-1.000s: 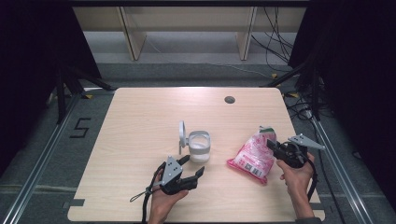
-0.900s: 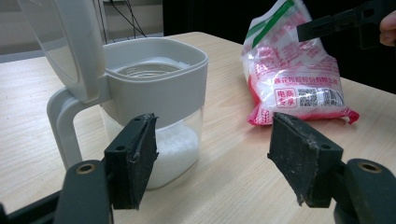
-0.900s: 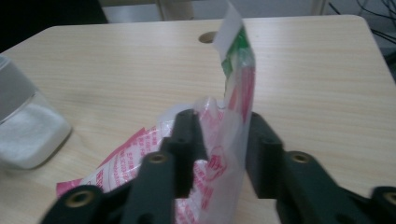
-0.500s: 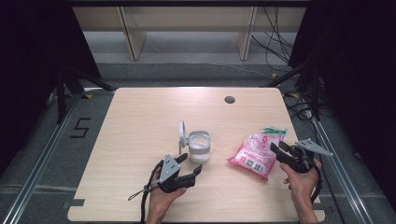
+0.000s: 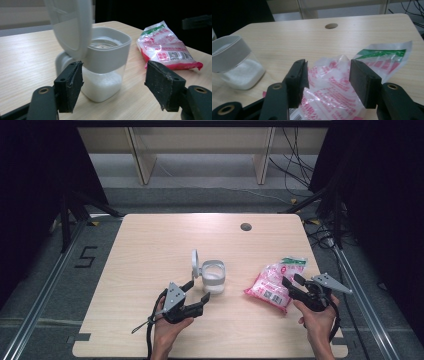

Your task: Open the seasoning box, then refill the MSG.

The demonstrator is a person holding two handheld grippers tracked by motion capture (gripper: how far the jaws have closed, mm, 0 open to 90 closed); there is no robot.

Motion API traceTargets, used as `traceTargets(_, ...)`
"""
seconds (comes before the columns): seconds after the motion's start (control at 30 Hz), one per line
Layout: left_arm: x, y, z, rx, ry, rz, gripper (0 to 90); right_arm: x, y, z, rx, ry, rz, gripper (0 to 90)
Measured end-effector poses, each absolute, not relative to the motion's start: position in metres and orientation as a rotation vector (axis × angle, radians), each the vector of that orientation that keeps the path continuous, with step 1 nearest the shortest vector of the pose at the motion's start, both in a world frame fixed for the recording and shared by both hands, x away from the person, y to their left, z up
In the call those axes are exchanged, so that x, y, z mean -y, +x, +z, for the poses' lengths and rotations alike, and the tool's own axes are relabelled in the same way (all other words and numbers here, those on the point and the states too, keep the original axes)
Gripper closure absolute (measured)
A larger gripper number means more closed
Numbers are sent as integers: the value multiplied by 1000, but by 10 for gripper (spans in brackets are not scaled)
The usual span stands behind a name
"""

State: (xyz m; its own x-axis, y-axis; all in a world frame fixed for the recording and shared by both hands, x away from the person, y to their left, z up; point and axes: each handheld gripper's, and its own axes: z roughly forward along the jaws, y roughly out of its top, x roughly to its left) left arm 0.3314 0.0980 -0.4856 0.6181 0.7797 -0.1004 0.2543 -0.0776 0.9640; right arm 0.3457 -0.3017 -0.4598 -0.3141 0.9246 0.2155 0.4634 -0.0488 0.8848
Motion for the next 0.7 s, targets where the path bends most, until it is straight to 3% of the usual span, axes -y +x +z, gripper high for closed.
traceTargets(0.43, -113, 338, -481, -908, 1647, 578, 311, 279, 333, -465, -1900, 1376, 1338, 421)
traceTargets(0.7, -122, 344, -481, -911, 1645, 604, 442, 271, 326, -467, -1924, 1318, 1360, 422)
